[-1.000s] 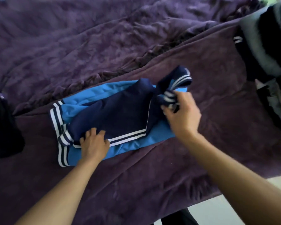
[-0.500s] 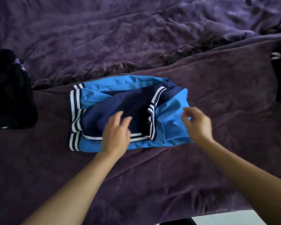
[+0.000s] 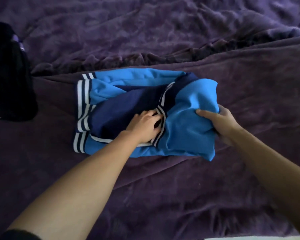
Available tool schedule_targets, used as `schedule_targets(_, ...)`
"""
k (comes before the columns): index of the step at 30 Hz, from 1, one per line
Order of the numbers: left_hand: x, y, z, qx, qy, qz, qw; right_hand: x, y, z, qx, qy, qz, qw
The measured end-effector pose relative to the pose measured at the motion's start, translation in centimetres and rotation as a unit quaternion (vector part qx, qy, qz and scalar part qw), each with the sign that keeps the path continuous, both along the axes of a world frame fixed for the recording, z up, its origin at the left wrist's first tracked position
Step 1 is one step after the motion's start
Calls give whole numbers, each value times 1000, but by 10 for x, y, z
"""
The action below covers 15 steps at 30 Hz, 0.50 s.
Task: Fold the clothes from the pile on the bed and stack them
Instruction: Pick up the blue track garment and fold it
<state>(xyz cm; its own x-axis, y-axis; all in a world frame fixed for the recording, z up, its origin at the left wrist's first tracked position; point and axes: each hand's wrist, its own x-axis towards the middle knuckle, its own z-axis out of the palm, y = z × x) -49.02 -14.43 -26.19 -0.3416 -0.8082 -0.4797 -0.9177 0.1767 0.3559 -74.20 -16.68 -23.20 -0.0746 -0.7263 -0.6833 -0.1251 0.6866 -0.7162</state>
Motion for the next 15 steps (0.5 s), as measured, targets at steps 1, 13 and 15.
schedule_targets(1,11,2,12,-38,23,44,998,12,1,16,-31,23,5,999)
schedule_targets(13,189,98,66,-205,80,459,861,289,11,40,-154,177,295,926)
schedule_targets(15,202,107,61,-219,85,526,817,318,22,15,-120,130,375,910)
